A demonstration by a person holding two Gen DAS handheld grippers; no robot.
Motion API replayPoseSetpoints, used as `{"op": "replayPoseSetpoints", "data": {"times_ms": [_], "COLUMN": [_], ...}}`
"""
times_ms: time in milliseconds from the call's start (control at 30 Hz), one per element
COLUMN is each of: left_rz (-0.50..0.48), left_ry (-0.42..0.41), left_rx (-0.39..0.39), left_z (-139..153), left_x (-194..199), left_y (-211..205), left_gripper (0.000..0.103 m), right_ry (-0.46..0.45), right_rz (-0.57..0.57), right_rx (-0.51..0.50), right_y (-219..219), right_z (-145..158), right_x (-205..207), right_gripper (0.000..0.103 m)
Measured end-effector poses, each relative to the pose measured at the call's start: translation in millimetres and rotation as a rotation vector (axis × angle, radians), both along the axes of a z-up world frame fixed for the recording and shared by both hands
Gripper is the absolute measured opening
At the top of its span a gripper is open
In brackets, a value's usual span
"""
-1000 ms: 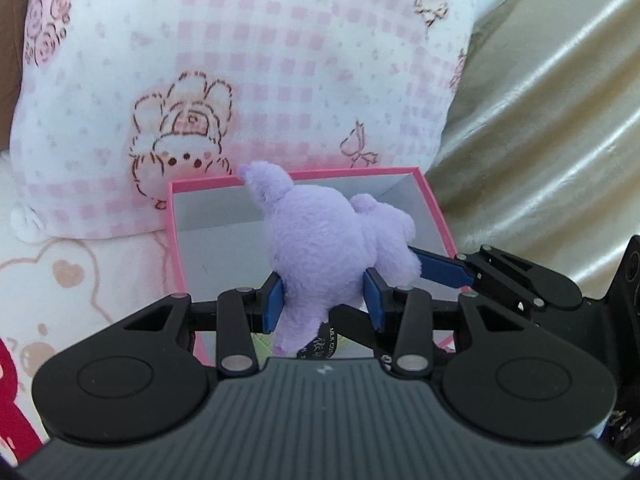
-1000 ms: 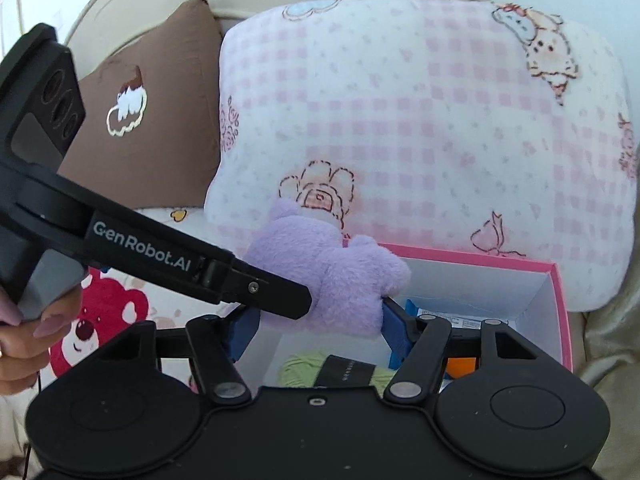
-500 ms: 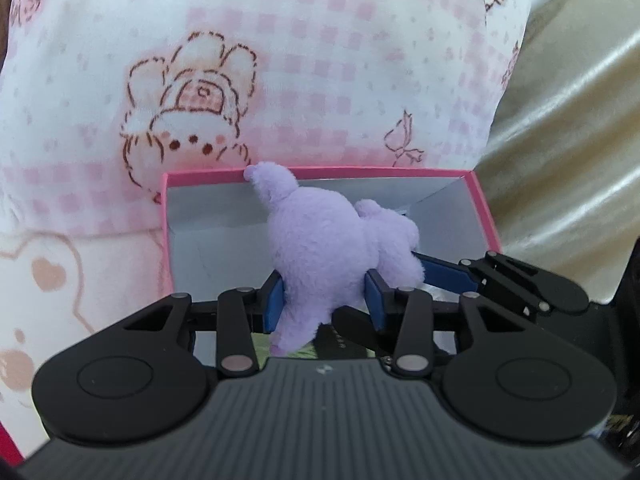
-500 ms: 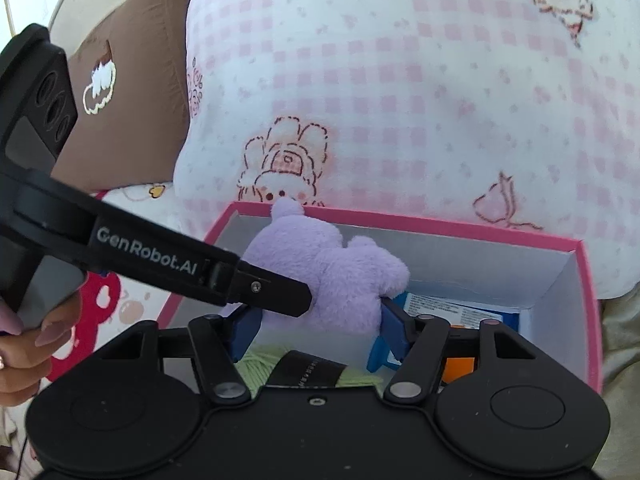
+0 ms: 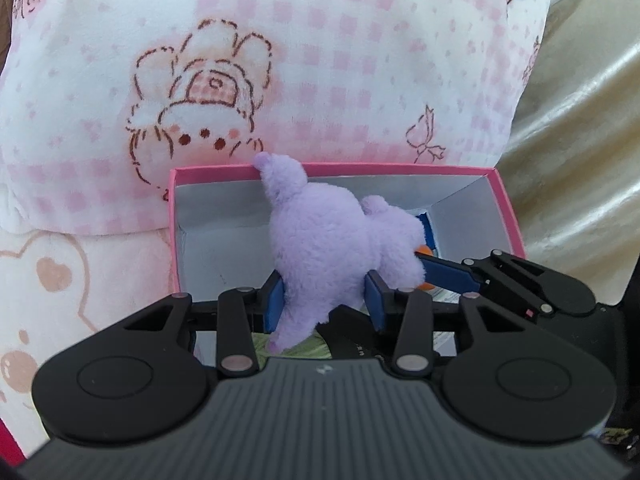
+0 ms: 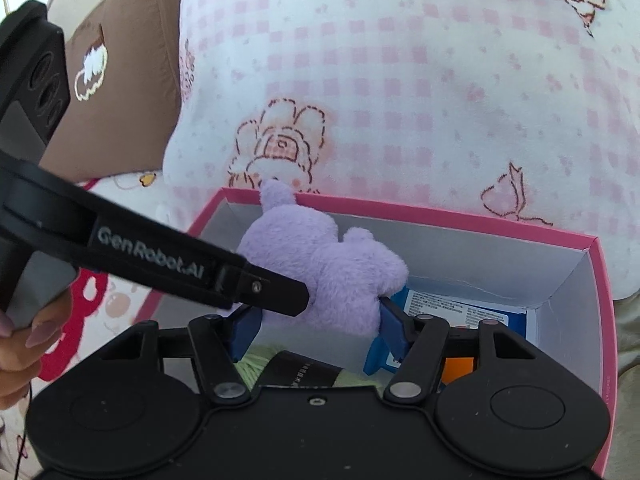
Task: Organize objects
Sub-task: 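Lower the plush toy into the pink box and open the left gripper, then withdraw the left tool up and away from the pink box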
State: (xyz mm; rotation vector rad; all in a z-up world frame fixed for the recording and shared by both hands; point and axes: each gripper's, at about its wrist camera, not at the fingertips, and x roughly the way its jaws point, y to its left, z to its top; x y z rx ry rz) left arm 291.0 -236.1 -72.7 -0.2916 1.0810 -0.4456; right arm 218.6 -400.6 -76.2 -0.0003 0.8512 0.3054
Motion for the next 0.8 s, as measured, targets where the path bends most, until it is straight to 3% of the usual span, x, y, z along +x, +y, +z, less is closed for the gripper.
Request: {"op": "replayPoseSetpoints", "data": {"times_ms": [167,233,333,567,800], "left_rz": [0.026,0.016,0.008,0.0,0.006], "left_ry": [-0.002,-0.028,-0.052,-0.069,-0.082], "left_rx": [0.056,0.059,0.084,0.096,0.095], "left_z": [0,7,18,39,50], "left_x": [-3,-6,-13,-31,-65], "left_y": [-4,-4,1,24,42], "left_gripper": [0.046,0.047,0.047,0.047,0.047], "right_ry": [0.025,0.023,0.023,-0.042,-0.131], "right_rz": [-0.04,-0.069,-0.056,-0.125,-0.146], "right_rx": [-0.049,-0.118,-0.135,0.014,0.12], "right_y": [2,6,6,-5,13], "right_z": [-10,-16,-21,1,29], "right_x": [9,9,1,-41,-88], "right_gripper": [0.071,0.073,0.073,0.073,0.073]}}
